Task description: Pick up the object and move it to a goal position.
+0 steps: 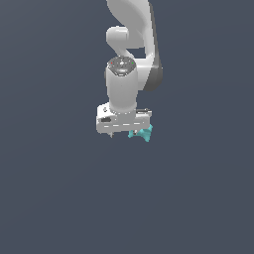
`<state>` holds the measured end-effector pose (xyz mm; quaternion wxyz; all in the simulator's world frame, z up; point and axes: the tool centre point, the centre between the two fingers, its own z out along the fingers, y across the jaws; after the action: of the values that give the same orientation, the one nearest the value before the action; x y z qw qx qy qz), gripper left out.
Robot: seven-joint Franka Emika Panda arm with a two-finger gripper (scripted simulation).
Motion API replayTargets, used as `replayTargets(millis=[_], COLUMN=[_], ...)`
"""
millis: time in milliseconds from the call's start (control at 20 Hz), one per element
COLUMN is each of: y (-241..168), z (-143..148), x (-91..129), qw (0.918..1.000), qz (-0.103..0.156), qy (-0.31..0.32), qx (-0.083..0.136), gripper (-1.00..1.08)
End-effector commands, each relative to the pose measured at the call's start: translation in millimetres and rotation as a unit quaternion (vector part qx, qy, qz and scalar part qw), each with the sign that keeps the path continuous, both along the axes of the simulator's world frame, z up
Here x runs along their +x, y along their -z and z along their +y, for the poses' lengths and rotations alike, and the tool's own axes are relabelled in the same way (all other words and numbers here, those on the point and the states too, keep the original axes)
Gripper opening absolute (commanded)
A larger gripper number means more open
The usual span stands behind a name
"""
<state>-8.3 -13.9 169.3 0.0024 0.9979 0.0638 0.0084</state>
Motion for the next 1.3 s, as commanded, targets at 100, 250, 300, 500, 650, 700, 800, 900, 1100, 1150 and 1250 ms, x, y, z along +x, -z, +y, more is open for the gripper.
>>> replayTargets(millis=[100, 250, 300, 500, 650, 700, 800, 900, 1100, 1150, 1250], y=[2, 4, 5, 7, 9, 9, 11, 12, 14, 15, 16], z=[9, 16, 18, 28, 35, 37, 42, 46, 55, 57, 61], x=[-8, -15, -17, -27, -35, -38, -43, -48, -59, -62, -68], qw=[0.9986, 0.9953, 0.9938, 0.9851, 0.9762, 0.9727, 0.9652, 0.9567, 0.9370, 0.9315, 0.9198], qz=[0.001, 0.002, 0.002, 0.003, 0.003, 0.003, 0.004, 0.004, 0.005, 0.005, 0.005], qy=[-0.053, -0.096, -0.112, -0.172, -0.217, -0.232, -0.262, -0.291, -0.349, -0.364, -0.392], qx=[0.001, 0.001, 0.001, 0.001, 0.001, 0.001, 0.001, 0.001, 0.000, 0.000, 0.000], gripper=[1.00, 1.00, 1.00, 1.00, 1.00, 1.00, 1.00, 1.00, 1.00, 1.00, 1.00])
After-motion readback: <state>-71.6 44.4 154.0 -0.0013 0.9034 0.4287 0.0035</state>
